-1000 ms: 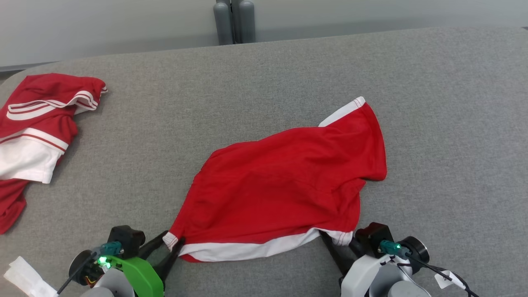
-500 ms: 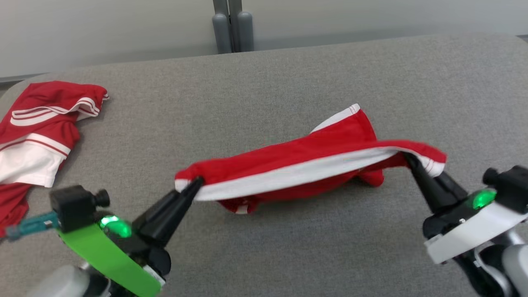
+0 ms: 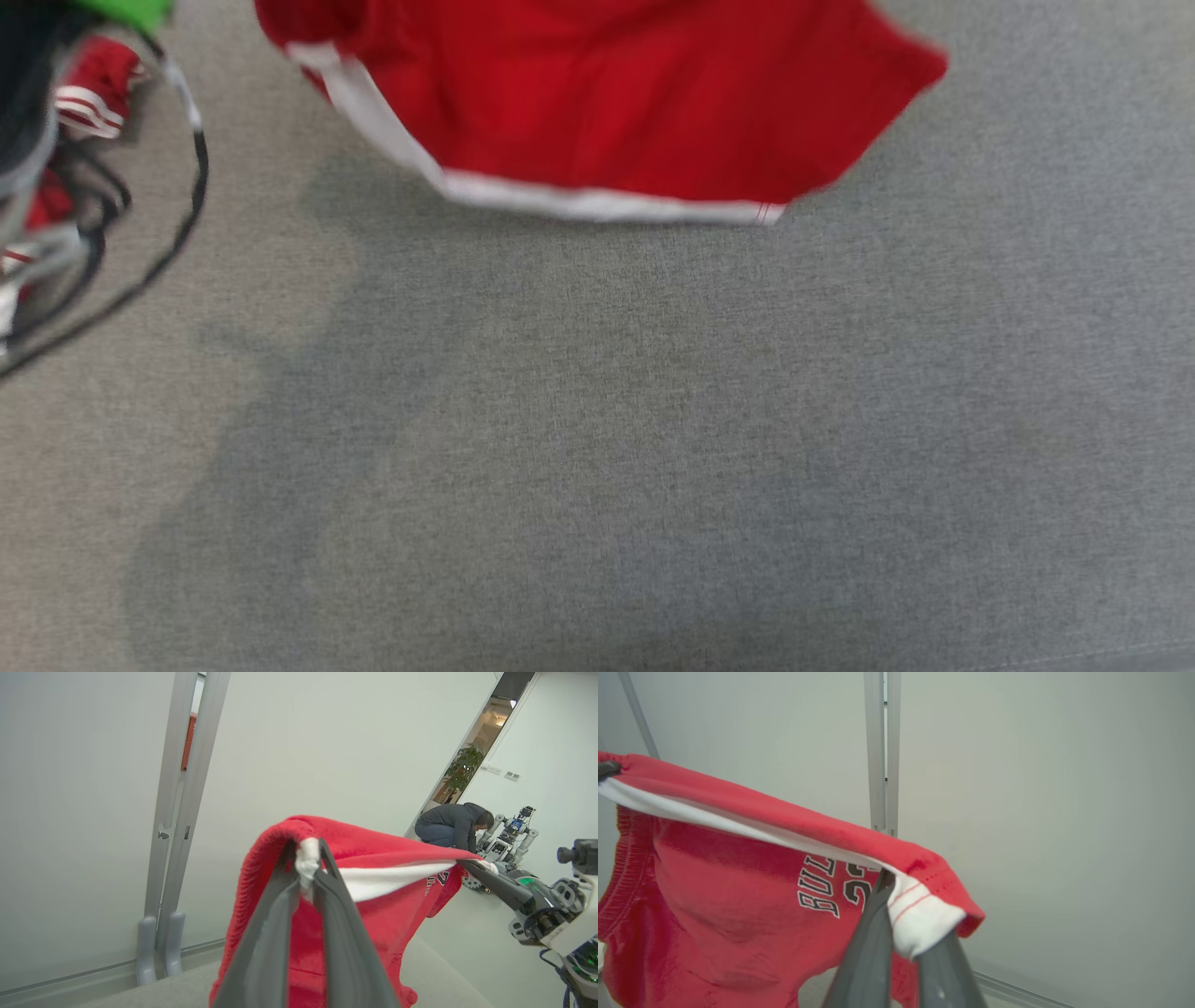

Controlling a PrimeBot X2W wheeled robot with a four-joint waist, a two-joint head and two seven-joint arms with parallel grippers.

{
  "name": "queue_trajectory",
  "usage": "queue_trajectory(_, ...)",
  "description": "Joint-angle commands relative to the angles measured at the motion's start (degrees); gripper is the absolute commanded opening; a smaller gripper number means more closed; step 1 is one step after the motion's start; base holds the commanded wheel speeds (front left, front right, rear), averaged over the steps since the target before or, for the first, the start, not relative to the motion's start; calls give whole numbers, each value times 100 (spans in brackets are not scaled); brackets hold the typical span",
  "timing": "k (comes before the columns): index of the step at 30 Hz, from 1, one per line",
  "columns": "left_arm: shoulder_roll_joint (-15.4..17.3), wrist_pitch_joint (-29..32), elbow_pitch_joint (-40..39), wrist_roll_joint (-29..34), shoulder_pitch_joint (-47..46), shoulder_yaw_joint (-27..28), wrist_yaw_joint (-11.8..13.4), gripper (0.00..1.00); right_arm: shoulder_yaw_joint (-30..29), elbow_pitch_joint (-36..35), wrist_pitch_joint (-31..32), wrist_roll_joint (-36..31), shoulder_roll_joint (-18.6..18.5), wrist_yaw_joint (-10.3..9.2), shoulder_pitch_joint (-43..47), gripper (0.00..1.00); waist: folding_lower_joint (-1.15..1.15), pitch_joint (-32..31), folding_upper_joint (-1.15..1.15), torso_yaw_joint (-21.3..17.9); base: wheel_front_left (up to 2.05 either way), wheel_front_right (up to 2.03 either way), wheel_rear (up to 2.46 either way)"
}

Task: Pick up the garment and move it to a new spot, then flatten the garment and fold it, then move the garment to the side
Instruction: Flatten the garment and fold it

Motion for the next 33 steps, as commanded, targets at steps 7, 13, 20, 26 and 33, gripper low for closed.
queue_trajectory(7, -949, -1193, 2641, 958, -2274, 163, -445, 0, -250, 2403, -1198, -1363, 1096, -14, -2833, 0, -1, 1935, 0, -92, 0, 0, 0)
queue_trajectory(13, -1258, -1867, 4085, 1149, -2237, -8, -1223, 0, 9, 3709, -2203, -1465, 1572, -15, -2877, 0, -1, 1843, 0, -156, 0, 0, 0)
queue_trajectory(20, -1523, -2046, 4309, 770, -588, -572, -1551, 0, 754, 3751, -3225, -631, 1375, -8, -1054, 0, -1, 1452, 0, -138, 0, 0, 0)
queue_trajectory(26, -1155, -2281, 3142, 539, 1698, -1356, -1544, 0, 1112, 2893, -3839, -86, 683, -8, 1463, 0, -1, 401, 0, -81, 0, 0, 0)
queue_trajectory(33, -704, -2527, 2150, -83, 4849, -1679, -1014, 0, 1108, 2000, -3765, 472, 256, -19, 4966, 0, -1, -1430, 0, -63, 0, 0, 0)
